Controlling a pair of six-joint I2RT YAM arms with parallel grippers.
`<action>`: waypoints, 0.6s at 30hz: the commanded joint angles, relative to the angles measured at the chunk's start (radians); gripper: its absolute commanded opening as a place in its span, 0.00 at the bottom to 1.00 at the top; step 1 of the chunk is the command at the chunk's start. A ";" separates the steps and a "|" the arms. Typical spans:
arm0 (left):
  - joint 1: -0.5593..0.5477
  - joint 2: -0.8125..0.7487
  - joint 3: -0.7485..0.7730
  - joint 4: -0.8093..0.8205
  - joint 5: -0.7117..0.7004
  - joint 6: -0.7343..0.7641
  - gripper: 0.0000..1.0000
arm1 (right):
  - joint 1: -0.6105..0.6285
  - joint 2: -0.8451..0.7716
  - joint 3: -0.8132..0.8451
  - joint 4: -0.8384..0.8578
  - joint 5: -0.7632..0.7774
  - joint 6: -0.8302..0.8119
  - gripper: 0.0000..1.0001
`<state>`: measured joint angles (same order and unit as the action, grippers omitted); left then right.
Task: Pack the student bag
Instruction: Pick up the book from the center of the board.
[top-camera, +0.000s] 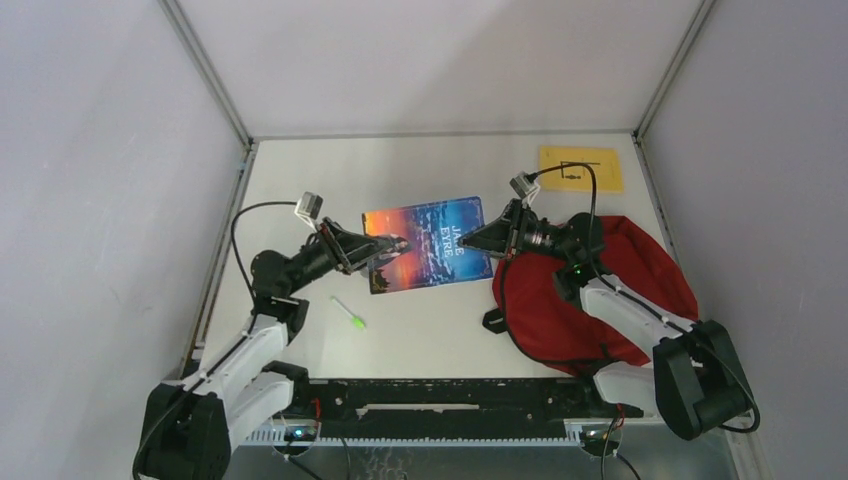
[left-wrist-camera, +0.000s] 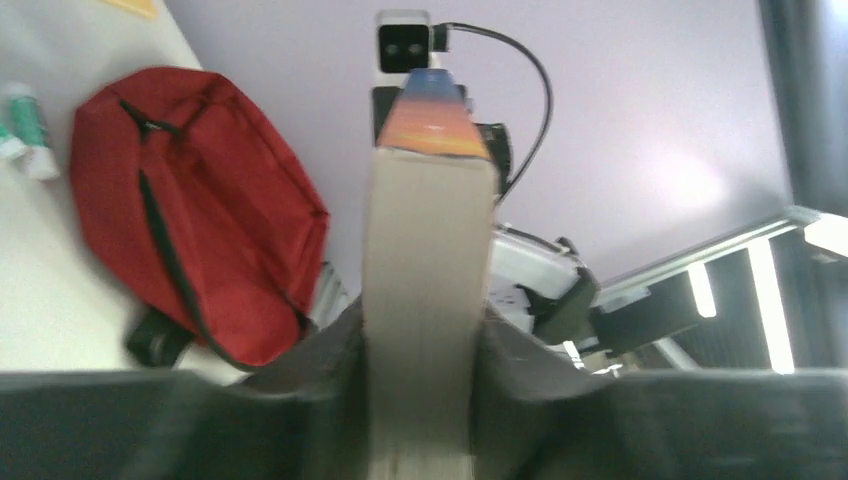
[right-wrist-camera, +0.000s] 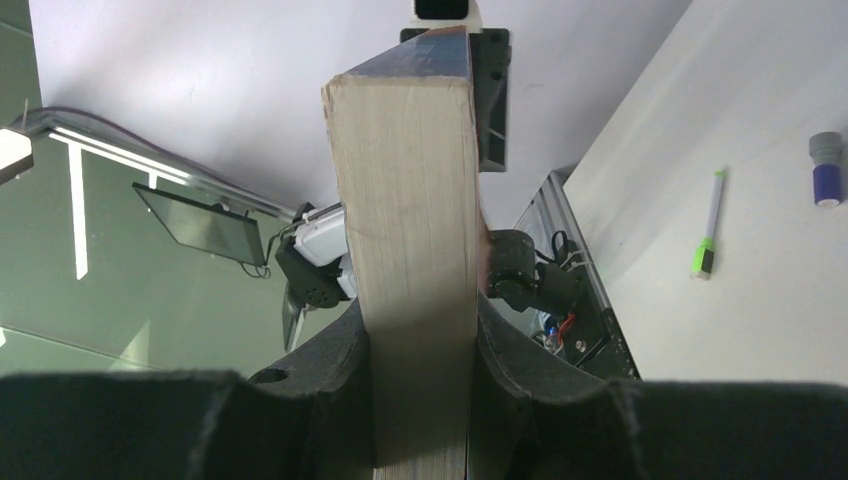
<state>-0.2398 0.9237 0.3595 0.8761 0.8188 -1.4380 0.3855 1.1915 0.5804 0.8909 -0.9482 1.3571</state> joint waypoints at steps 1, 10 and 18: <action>0.004 0.020 -0.007 0.185 0.014 -0.082 0.26 | 0.010 -0.008 0.030 0.135 0.070 0.012 0.00; 0.063 -0.016 0.029 -0.006 -0.004 0.002 0.00 | -0.029 -0.278 0.179 -0.953 0.363 -0.611 0.83; 0.077 -0.090 0.276 -0.685 -0.132 0.426 0.00 | 0.068 -0.338 0.222 -1.642 1.047 -0.807 0.91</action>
<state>-0.1722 0.8738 0.4168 0.4442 0.7872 -1.2259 0.3676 0.8047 0.8173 -0.3122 -0.3107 0.6868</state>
